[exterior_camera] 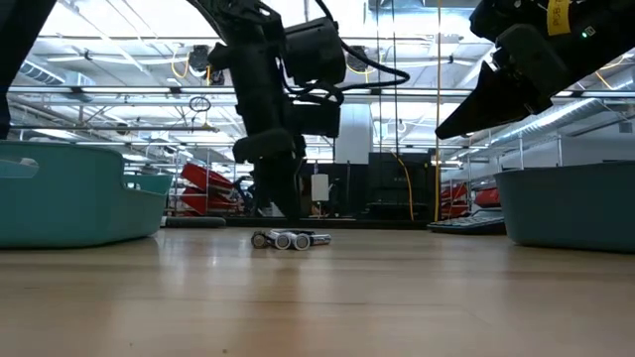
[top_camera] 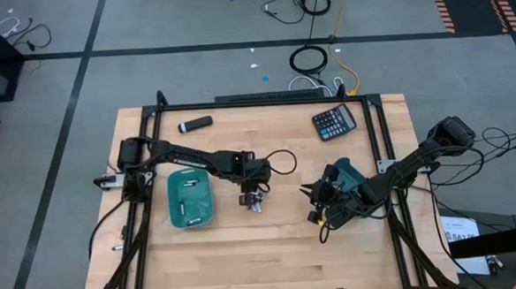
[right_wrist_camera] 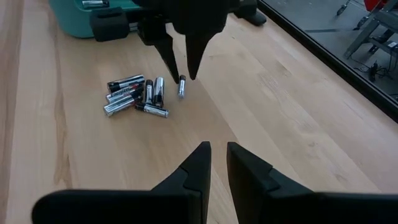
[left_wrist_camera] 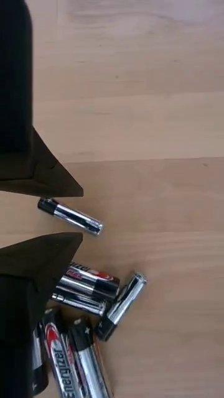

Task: Sort batteries
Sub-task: Put the silver battery into the light blue bin

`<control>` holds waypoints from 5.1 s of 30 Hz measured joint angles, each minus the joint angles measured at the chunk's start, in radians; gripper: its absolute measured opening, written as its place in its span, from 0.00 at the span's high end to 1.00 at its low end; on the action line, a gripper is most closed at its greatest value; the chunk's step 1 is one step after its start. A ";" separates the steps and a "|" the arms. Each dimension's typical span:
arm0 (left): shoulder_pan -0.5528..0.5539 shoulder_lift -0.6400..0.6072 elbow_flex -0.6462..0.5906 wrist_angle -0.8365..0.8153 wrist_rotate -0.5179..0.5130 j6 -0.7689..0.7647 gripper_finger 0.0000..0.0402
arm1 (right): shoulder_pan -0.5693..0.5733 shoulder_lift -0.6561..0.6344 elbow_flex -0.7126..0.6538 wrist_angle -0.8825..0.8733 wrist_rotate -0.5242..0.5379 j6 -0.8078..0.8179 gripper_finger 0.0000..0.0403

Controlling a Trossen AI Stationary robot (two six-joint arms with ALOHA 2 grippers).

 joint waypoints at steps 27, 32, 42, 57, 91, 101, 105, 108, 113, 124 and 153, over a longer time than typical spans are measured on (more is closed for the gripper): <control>-0.004 0.023 0.000 -0.012 -0.031 0.071 0.58 | 0.000 0.000 0.000 0.000 0.000 0.000 0.89; -0.004 0.072 0.003 -0.003 -0.033 0.080 0.59 | 0.000 0.000 0.000 0.001 0.000 0.001 0.89; -0.006 0.115 0.006 -0.002 -0.019 0.096 0.89 | 0.001 0.000 0.000 0.000 0.000 -0.002 0.89; -0.060 0.034 0.074 0.020 -0.235 0.070 0.95 | 0.062 0.149 -0.001 0.274 -0.138 -0.326 0.89; -0.412 -0.496 -0.401 -0.523 -0.055 -0.921 0.80 | -0.042 0.262 0.224 -0.054 -0.455 -0.404 0.62; -0.458 -0.504 -0.407 -0.530 -0.032 -0.970 0.51 | -0.067 0.301 0.229 -0.146 -0.595 -0.475 0.62; -0.463 -0.504 -0.407 -0.542 -0.056 -1.001 0.49 | -0.084 0.328 0.229 -0.138 -0.620 -0.502 0.62; -0.473 -0.504 -0.407 -0.542 -0.077 -1.007 0.49 | -0.097 0.368 0.232 -0.148 -0.629 -0.526 0.62; -0.493 -0.504 -0.375 -0.528 -0.165 -1.007 0.49 | -0.126 0.425 0.236 -0.151 -0.681 -0.543 0.64; -0.592 -0.505 -0.218 -0.339 -0.580 -0.860 0.49 | -0.144 0.413 0.229 -0.093 -0.737 -0.528 0.96; -0.423 -0.497 -0.557 0.909 -0.617 -0.308 0.49 | -0.290 0.344 0.221 0.922 -0.496 -0.397 0.99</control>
